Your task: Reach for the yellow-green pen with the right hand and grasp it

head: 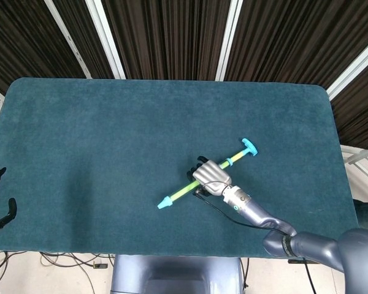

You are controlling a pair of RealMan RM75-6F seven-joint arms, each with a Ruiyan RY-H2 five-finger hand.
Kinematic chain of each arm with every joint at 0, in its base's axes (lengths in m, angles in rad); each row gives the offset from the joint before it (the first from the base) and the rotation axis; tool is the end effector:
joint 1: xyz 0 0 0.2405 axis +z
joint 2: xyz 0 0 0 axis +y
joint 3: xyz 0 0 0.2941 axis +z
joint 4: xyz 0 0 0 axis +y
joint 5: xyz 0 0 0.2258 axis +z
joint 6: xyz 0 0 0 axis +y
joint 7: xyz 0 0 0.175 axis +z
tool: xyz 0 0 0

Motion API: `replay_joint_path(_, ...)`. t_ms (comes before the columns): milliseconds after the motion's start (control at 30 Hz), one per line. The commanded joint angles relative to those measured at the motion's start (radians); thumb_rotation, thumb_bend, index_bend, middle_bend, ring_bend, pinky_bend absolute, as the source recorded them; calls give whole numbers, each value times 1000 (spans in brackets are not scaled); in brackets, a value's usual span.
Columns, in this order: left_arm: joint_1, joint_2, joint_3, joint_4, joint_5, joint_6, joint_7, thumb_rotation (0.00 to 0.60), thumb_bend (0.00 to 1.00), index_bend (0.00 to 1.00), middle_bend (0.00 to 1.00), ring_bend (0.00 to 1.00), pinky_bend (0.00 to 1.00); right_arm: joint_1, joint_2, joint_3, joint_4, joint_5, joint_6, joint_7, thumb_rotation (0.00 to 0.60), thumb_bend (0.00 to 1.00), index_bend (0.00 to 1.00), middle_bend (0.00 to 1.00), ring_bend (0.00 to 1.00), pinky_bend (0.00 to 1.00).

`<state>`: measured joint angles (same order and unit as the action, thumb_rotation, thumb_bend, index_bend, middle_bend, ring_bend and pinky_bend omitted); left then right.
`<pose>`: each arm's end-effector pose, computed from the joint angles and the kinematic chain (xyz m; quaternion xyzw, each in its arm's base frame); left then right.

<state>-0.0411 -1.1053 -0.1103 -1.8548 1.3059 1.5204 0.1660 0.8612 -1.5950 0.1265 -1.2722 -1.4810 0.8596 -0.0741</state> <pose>-0.3329 0.2077 0.1679 -0.5077 -0.4424 -0.3781 0.6353 -0.1292 -0.4137 -0.0715 0.8273 -0.2657 0.3826 0.3141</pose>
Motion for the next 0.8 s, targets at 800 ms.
replay_joint_path(800, -2, -5, 0, -6, -11, 2, 20, 600, 527, 70, 0, 0, 0, -156, 499, 85, -402, 49, 189, 107, 600, 511, 501, 527, 469, 205)
